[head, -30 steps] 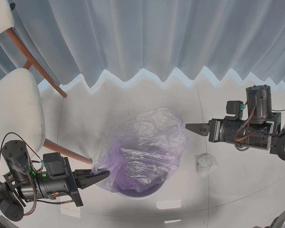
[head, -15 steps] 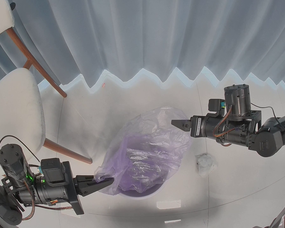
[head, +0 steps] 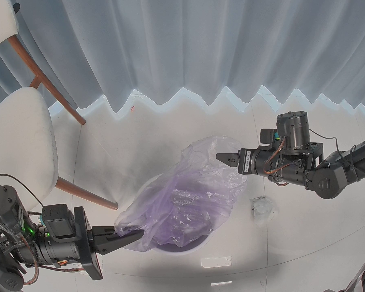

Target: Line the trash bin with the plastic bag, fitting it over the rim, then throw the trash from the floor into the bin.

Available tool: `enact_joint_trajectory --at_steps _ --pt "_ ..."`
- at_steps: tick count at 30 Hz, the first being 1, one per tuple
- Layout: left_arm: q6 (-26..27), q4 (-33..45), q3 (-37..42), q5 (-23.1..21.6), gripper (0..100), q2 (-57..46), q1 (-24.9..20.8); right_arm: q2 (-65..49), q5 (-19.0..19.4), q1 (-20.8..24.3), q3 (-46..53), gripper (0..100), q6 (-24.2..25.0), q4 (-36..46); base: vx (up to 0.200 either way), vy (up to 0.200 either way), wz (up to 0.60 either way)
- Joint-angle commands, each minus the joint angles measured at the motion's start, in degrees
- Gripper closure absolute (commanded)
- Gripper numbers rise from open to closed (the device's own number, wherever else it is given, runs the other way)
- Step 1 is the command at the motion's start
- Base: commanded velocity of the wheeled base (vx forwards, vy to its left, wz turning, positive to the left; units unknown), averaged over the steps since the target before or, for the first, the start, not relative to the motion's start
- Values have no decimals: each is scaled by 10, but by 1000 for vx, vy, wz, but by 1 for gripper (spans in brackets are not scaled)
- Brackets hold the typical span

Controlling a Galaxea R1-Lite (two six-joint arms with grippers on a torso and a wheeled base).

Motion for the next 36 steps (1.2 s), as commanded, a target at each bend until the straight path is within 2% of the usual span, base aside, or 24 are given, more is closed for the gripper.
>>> enact_joint_trajectory --at_steps 1,7,8,15,18,22,25,28,29,32,34,36 --pt "0 0 2 1 100 -12 -5 22 -1 -7 -10 0 1 -15 0 0 0" --pt "1 -2 2 1 100 -12 -5 30 -2 -17 -12 0 1 -17 0 0 0" --pt "1 -2 3 2 100 -12 -5 30 -2 -18 -10 100 2 -17 0 0 0" --pt "5 -2 2 5 100 -11 -1 9 -5 -18 11 100 6 -18 0 0 0" --pt "13 -3 -2 32 100 -9 -1 -22 -4 -17 34 100 7 -19 0 0 0" --pt "19 -2 -12 92 100 -6 3 -65 1 -10 61 100 23 -19 0 0 0" --pt "23 -3 -14 131 100 -5 15 -70 16 18 92 100 47 -30 0 0 0" --pt "40 -2 -13 154 100 -6 31 -59 22 30 124 100 47 -73 0 0 0" --pt "61 -2 -13 165 100 -5 46 -35 22 41 139 100 50 -141 0 0 0" --pt "77 -2 -13 167 100 -4 61 4 21 50 135 100 50 -264 0 0 0" --pt "78 -2 -15 170 100 -2 62 26 23 52 125 100 50 -313 0 0 0" --pt "77 -2 -37 171 100 1 69 34 23 54 112 100 50 -325 0 0 0"
